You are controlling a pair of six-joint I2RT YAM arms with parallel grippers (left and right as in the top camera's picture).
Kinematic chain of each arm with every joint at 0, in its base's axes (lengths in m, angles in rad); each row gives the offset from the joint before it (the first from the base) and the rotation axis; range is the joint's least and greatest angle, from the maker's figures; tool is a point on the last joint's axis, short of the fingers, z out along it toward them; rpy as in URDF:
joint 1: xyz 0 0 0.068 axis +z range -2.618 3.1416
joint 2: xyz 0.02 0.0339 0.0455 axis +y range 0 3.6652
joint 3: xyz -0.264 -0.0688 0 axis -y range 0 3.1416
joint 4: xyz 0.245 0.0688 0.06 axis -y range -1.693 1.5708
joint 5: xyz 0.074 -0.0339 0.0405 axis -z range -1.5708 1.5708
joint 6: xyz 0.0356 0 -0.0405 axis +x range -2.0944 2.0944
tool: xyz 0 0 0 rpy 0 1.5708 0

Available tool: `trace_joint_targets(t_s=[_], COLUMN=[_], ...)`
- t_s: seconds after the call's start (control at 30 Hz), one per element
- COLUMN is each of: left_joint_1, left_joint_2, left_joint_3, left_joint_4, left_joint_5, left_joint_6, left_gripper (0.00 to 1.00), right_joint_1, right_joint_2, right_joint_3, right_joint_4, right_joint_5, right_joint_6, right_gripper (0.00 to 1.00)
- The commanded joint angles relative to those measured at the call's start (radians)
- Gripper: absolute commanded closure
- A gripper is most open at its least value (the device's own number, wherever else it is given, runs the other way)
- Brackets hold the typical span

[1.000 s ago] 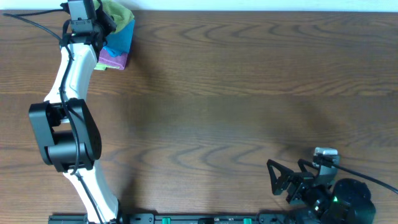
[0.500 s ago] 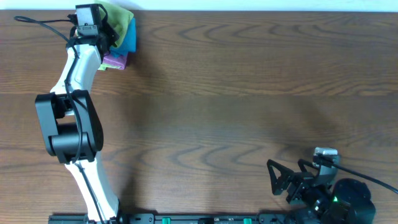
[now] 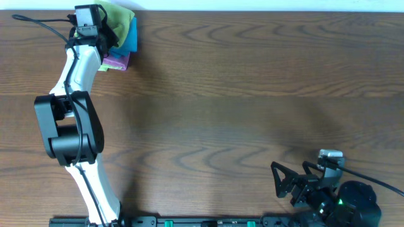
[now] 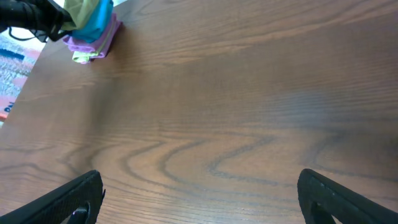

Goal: Fold the cloth
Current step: 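Lower the green cloth onto the stack top and adjust it with the left gripper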

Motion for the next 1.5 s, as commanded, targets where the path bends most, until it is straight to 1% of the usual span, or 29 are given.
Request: trace_joint_targets(t_s=[0.0,0.03,0.13,0.2,0.27,0.3,0.33,0.37,0.4,0.53,0.9,0.93,1.0,1.03,1.13,1.2,1.47], left_joint_1=[0.012,0.014,0.021,0.026,0.03,0.034,0.037,0.038,0.042,0.053,0.06,0.06,0.06,0.06,0.06,0.06,0.06], left_joint_2=[0.01,0.01,0.008,0.004,-0.002,-0.007,-0.013,-0.02,-0.027,-0.058,-0.078,-0.082,-0.095,-0.103,-0.125,-0.137,-0.16], left_joint_3=[0.023,0.023,0.023,0.023,0.023,0.023,0.023,0.023,0.023,0.023,0.023,0.023,0.023,0.023,0.023,0.023,0.023], left_joint_4=[-0.015,-0.019,-0.026,-0.031,-0.035,-0.037,-0.04,-0.043,-0.047,-0.055,-0.124,-0.127,-0.13,-0.131,-0.136,-0.141,-0.171], left_joint_5=[-0.021,-0.021,-0.019,-0.018,-0.018,-0.014,-0.013,-0.013,-0.013,-0.013,-0.01,-0.01,-0.01,-0.01,-0.011,-0.011,-0.014], left_joint_6=[0.035,0.035,0.046,0.053,0.053,0.053,0.053,0.053,0.054,0.082,0.086,0.088,0.099,0.109,0.127,0.135,0.138], left_gripper=[0.31,0.29,0.31,0.29,0.29,0.31,0.37,0.41,0.42,0.42,0.41,0.42,0.52,0.53,0.5,0.47,0.47], right_joint_1=[-0.008,-0.008,-0.008,-0.008,-0.008,-0.008,-0.008,-0.008,-0.008,-0.008,-0.008,-0.008,-0.008,-0.008,-0.008,-0.008,-0.008], right_joint_2=[-0.004,-0.004,-0.004,-0.004,-0.004,-0.004,-0.004,-0.004,-0.004,-0.004,-0.004,-0.004,-0.004,-0.004,-0.004,-0.004,-0.004], right_joint_3=[-0.004,-0.004,-0.004,-0.004,-0.004,-0.004,-0.004,-0.004,-0.004,-0.004,-0.004,-0.004,-0.004,-0.004,-0.004,-0.004,-0.004], right_joint_4=[-0.002,-0.002,-0.002,-0.002,-0.002,-0.002,-0.002,-0.002,-0.002,-0.002,-0.002,-0.002,-0.002,-0.002,-0.002,-0.002,-0.002], right_joint_5=[-0.005,-0.005,-0.005,-0.005,-0.005,-0.005,-0.005,-0.005,-0.005,-0.005,-0.005,-0.005,-0.005,-0.005,-0.005,-0.005,-0.005], right_joint_6=[0.014,0.014,0.013,0.014,0.014,0.013,0.014,0.014,0.014,0.014,0.014,0.014,0.014,0.014,0.014,0.014,0.014], right_gripper=[0.01,0.01,0.01,0.01,0.01,0.01,0.01,0.01,0.01,0.01,0.01,0.01,0.01,0.01,0.01,0.01,0.01])
